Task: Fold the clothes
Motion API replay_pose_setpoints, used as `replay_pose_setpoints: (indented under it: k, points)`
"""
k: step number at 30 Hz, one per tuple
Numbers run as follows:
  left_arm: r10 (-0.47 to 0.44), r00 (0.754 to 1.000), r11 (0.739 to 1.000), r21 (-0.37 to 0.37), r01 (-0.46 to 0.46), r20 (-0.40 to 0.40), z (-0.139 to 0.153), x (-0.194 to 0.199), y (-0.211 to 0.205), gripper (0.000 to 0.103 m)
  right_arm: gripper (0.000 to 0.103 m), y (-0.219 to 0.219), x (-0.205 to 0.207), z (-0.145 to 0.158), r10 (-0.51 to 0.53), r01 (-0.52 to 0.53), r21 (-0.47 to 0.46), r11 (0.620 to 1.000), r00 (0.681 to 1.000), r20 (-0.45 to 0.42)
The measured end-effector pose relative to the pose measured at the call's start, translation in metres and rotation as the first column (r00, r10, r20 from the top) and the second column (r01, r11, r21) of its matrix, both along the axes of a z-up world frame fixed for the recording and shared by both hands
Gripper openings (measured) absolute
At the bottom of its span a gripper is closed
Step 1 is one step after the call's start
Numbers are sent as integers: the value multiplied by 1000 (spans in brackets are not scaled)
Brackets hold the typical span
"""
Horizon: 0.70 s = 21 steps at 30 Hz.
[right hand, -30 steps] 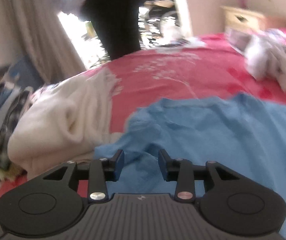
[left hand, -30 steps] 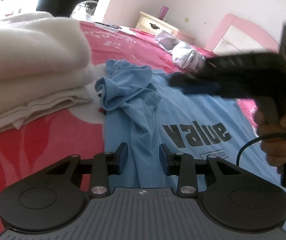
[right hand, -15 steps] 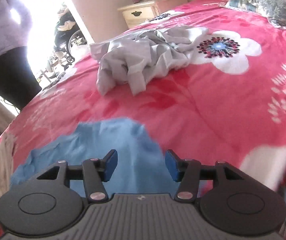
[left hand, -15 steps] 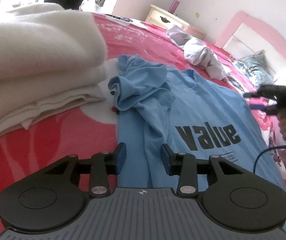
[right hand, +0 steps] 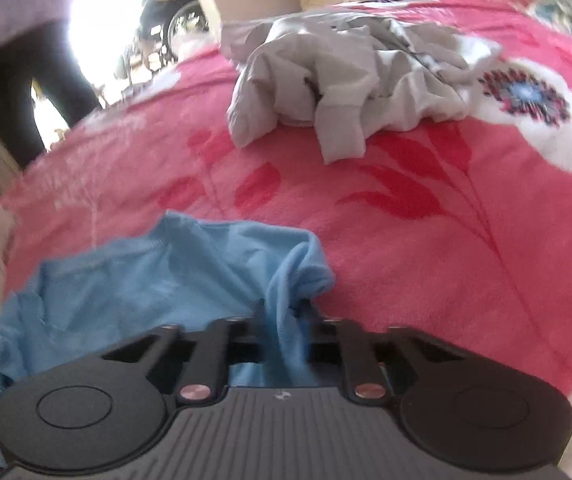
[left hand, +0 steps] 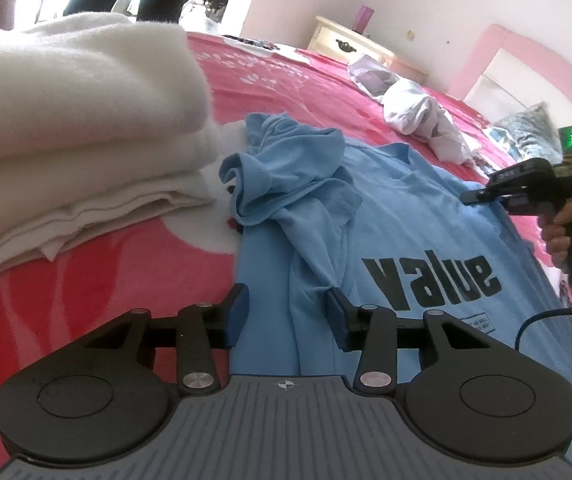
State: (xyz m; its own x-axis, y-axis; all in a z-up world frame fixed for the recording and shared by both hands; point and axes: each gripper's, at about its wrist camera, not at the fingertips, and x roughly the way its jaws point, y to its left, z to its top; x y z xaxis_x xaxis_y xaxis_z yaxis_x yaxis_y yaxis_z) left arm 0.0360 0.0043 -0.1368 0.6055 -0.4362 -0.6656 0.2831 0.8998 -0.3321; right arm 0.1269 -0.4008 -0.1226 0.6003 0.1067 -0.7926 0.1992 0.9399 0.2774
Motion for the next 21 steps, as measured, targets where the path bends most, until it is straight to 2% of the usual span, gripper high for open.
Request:
replay_pose_setpoints:
  k: [2, 5, 6, 8, 10, 12, 17, 19, 21]
  points:
    - [1, 1000, 1000, 2, -1, 0, 0, 0, 0, 42, 13, -3, 1, 0, -9, 8, 21, 1000, 1000, 6]
    - [3, 1000, 1000, -11, -3, -14, 1, 1, 3, 42, 19, -11, -3, 2, -47, 46, 79, 996, 999, 18]
    - [3, 1000, 1000, -17, -4, -19, 2, 2, 4, 42, 30, -13, -5, 3, -61, 59, 97, 993, 998, 22]
    - [8, 999, 999, -32, -9, -34, 3, 3, 6, 43, 43, -20, -14, 7, -82, 78, 108, 991, 996, 37]
    - [9, 999, 999, -42, -11, -43, 5, 3, 9, 44, 44, -27, -25, 12, -86, 82, 91, 992, 995, 50]
    - [9, 999, 999, -44, -11, -50, 7, 2, 10, 44, 55, -41, -39, 17, -114, 109, 84, 990, 992, 59]
    - [0, 998, 1000, -29, -2, -63, 11, -5, 15, 50, 61, -79, -69, 15, -190, 187, 125, 974, 982, 11]
    - [-9, 997, 1000, -20, 8, -72, 11, -9, 16, 51, 61, -84, -74, 5, -177, 182, 147, 972, 983, -48]
    - [-13, 997, 1000, -8, 13, -77, 9, -12, 16, 51, 62, -79, -75, -3, -134, 146, 194, 970, 988, -70]
